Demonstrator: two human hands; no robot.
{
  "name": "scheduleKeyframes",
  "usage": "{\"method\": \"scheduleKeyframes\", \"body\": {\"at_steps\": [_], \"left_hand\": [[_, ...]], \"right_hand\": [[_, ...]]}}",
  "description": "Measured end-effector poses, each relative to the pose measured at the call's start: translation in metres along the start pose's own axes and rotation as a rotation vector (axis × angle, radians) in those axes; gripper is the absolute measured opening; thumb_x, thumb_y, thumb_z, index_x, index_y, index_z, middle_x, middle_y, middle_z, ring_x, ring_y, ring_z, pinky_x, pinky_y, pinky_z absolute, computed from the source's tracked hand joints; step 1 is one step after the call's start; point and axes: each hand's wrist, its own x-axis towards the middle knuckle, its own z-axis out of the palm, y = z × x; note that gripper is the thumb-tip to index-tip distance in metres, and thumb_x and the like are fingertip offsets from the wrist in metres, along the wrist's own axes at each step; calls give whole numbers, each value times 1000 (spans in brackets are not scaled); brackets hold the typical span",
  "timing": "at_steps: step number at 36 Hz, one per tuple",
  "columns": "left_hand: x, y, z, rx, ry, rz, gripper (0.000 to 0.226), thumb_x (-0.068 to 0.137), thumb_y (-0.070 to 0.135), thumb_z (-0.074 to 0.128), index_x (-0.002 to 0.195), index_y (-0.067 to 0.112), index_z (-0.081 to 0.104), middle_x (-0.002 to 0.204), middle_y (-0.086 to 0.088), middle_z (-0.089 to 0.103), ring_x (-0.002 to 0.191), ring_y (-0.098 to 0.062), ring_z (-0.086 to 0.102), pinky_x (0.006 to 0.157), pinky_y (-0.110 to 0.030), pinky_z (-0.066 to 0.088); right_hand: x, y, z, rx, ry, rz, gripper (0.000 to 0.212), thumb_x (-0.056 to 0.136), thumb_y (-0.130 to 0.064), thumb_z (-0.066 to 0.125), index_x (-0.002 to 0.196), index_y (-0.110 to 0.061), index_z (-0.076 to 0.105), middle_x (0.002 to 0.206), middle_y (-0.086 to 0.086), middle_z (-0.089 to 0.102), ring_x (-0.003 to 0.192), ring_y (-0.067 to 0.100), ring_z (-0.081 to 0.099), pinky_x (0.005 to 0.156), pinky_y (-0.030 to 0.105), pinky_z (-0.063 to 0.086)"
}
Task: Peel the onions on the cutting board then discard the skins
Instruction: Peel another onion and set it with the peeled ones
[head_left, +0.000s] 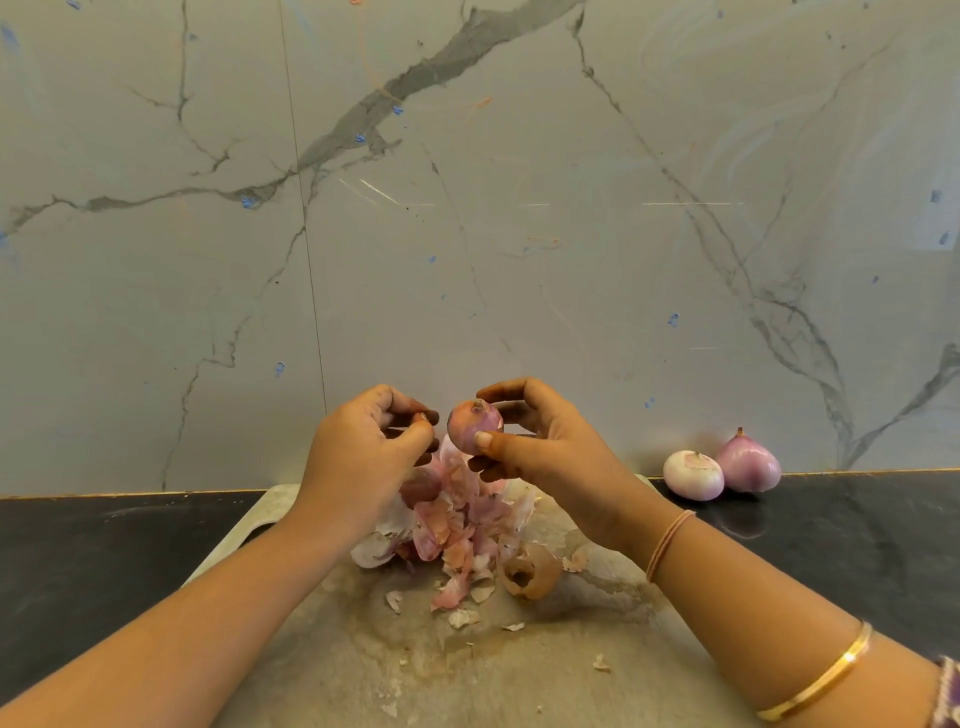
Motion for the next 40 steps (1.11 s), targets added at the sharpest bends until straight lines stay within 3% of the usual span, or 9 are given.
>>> {"method": "scheduleKeyframes", "body": {"at_steps": [3,7,12,19,27,32,35,38,40], "left_hand": [[-2,4,1,-57,-49,5,19,88,4,60,88,23,64,90,3,71,76,-16,71,69,-35,60],[-7,9,3,-73,-82,73,10,83,17,69,85,27,68,87,8,72,76,-13,71,65,-35,60],[-7,9,4,-40,-67,78,10,81,16,72,81,26,70,87,9,72,71,-18,71,68,-47,59],[-9,11,6,-46,-62,81,12,81,10,72,79,22,70,84,11,73,64,-24,70,67,-48,58],[-10,10,5,-23,-61,116,16,79,7,72,74,22,69,80,9,73,64,-32,69,58,-56,56],[-10,10,4,65,-31,176,27,81,8,70,76,33,64,80,19,69,58,-11,68,58,-45,58],[-8,9,5,74,-12,170,25,82,9,68,77,33,63,77,13,70,58,-11,68,57,-38,59],[-7,7,6,19,-1,118,21,85,8,67,78,27,63,81,10,69,60,-10,69,51,-22,55],[-5,6,6,-19,11,79,17,85,8,66,79,23,63,81,8,69,62,-13,70,52,-22,55]], "right_hand": [[0,2,0,-29,3,5,28,92,-9,62,114,-21,52,110,0,57,88,21,64,70,22,56],[2,3,1,-59,10,4,27,91,-11,63,113,-22,53,108,-1,59,93,23,64,71,22,56],[0,4,3,-163,0,-26,25,92,-10,62,112,-22,52,105,-8,60,81,11,64,68,20,53],[-2,3,5,-293,-12,-87,24,93,-12,60,110,-25,49,104,-13,57,76,9,62,67,18,54],[-3,3,7,-310,-18,-107,23,93,-9,60,107,-25,51,106,-8,60,67,3,58,60,15,48],[-3,3,7,-311,-27,-94,25,93,-9,59,114,-21,53,113,-2,61,73,7,60,67,20,54],[-2,3,6,-284,-25,-79,26,93,-9,60,116,-19,54,113,-2,62,78,9,63,73,24,56],[-1,3,5,-229,-16,-77,27,92,-8,61,114,-23,56,110,-6,62,79,9,63,70,22,53],[-1,3,4,-175,-13,-60,27,92,-8,61,112,-26,55,109,-8,61,82,10,63,70,20,52]]}}
